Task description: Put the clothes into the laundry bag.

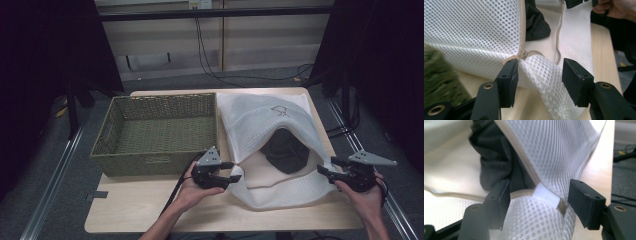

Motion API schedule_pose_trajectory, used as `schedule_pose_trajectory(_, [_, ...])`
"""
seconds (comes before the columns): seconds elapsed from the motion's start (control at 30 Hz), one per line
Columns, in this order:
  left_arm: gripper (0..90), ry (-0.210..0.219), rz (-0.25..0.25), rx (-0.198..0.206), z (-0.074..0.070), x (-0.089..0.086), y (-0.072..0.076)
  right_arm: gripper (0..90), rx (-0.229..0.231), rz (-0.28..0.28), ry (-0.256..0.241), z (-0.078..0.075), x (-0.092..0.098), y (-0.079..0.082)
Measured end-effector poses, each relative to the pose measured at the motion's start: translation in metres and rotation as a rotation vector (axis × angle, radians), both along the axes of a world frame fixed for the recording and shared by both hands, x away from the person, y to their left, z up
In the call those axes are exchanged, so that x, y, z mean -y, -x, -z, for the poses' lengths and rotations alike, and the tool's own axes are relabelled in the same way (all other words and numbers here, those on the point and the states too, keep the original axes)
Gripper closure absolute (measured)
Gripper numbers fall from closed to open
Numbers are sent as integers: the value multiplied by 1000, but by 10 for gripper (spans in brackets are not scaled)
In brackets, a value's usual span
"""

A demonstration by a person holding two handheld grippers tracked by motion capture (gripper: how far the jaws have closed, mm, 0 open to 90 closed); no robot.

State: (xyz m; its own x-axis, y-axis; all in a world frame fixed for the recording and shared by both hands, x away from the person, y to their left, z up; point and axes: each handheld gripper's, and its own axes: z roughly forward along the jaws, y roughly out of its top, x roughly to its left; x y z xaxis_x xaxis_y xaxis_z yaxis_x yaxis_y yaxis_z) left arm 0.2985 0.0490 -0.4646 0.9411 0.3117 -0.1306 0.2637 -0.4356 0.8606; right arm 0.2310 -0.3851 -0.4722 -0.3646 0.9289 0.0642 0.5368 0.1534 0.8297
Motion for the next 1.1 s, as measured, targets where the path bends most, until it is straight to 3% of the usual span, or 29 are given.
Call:
schedule_pose_trajectory(0.13, [590, -29, -42, -2, 4, 3, -1, 467, -22, 19, 0, 8, 1, -4])
schedule_pose_trajectory(0.17, [707, -32, -52, -7, 5, 3, -1, 518, -31, 21, -1, 9, 1, -5])
schedule_pose_trajectory(0.23, [834, -28, -69, -8, 5, 0, -2, 636, -27, 27, -2, 9, 3, -5])
schedule_pose_trajectory(0.37, [867, 12, -83, -41, 6, -12, -5, 738, -12, 42, -16, 8, 9, -1])
schedule_pose_trajectory(0.47, [875, 30, -105, -49, 5, -27, -2, 782, 14, 96, -32, 5, 19, 5])
schedule_pose_trajectory(0.5, [876, 42, -98, -57, 4, -32, 0, 784, 23, 116, -38, 4, 24, 7])
schedule_pose_trajectory(0.57, [878, 28, -80, -67, 7, -37, 7, 784, 19, 108, -100, 5, 31, 10])
schedule_pose_trajectory(0.7, [877, -22, -40, -84, 22, -35, 20, 782, -13, 100, -20, 12, 25, 13])
schedule_pose_trajectory(0.8, [873, -63, -35, -102, 34, -35, 24, 732, -23, 89, -34, 18, 25, 18])
schedule_pose_trajectory(0.87, [853, -77, -26, -112, 38, -36, 24, 652, -36, 85, -1, 21, 24, 21])
schedule_pose_trajectory(0.93, [806, -66, -26, -102, 36, -38, 25, 573, -19, 86, -10, 20, 22, 25])
schedule_pose_trajectory(0.97, [766, -66, -30, -76, 32, -39, 25, 540, -6, 81, -5, 17, 21, 26])
schedule_pose_trajectory(1.1, [707, -20, -25, -14, 14, -42, 25, 500, 53, 35, -12, 2, 12, 32])
